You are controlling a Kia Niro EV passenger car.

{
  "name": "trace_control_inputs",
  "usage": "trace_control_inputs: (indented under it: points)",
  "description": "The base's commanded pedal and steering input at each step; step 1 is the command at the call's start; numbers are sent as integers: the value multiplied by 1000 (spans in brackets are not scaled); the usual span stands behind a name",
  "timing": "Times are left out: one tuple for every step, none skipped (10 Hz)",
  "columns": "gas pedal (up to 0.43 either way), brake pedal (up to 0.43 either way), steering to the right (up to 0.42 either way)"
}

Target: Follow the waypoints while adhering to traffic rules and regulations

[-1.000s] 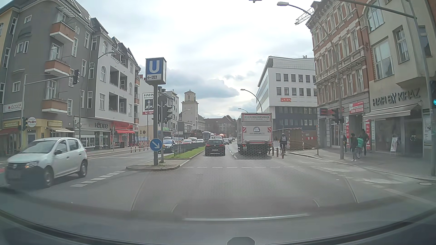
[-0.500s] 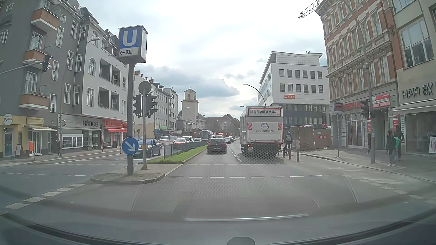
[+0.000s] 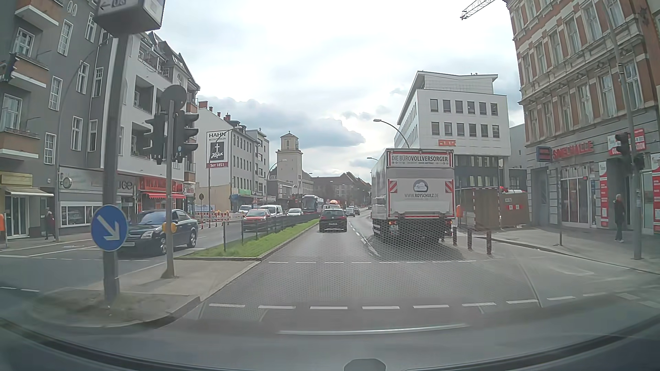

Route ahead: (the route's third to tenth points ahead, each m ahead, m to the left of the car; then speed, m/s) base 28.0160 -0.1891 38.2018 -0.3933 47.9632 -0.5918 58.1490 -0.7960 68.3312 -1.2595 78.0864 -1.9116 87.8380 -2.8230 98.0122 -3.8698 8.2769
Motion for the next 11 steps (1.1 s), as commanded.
trace_control_inputs:
  points:
    - [47, 0, -8]
    - [47, 0, -8]
    - [47, 0, -8]
    - [47, 0, -8]
    - [47, 0, -6]
    - [47, 0, -4]
    - [47, 0, -4]
    - [47, 0, -3]
    - [47, 0, -1]
    - [47, 0, 0]
    - [47, 0, 0]
